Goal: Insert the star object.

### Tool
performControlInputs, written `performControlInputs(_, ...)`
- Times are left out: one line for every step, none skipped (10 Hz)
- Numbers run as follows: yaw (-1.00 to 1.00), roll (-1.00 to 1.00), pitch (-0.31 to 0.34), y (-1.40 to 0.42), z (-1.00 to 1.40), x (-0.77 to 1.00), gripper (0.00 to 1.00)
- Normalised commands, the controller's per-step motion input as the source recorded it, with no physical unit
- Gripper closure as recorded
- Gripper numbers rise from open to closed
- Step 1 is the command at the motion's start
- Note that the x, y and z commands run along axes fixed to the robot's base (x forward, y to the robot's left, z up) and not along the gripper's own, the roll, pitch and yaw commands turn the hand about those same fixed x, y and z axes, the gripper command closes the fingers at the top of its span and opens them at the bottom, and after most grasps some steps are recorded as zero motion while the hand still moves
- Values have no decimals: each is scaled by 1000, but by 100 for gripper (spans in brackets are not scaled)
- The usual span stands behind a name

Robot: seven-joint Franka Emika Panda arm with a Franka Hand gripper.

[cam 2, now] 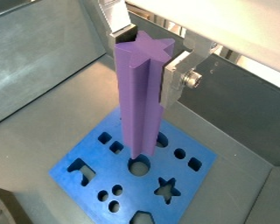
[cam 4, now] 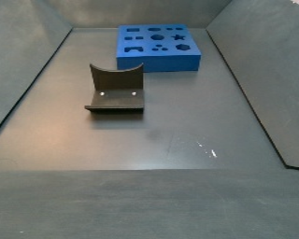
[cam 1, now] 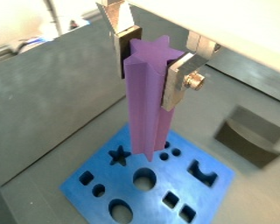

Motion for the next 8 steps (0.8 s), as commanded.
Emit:
performControlInputs(991,0,-59,34,-909,-177,100)
performControlInputs(780,0,0,123,-809,-354,100)
performControlInputs(754,-13,0,11,-803,-334,100)
performControlInputs(729,-37,0,0,-706,-331,100)
performControlInputs(663,-126,-34,0,-540,-300,100)
performControlInputs(426,-183,-79,0,-237,-137,100)
performControlInputs(57,-57,-67,0,-57,-43,100)
performControlInputs(0,0,-4,9,-143,0,100)
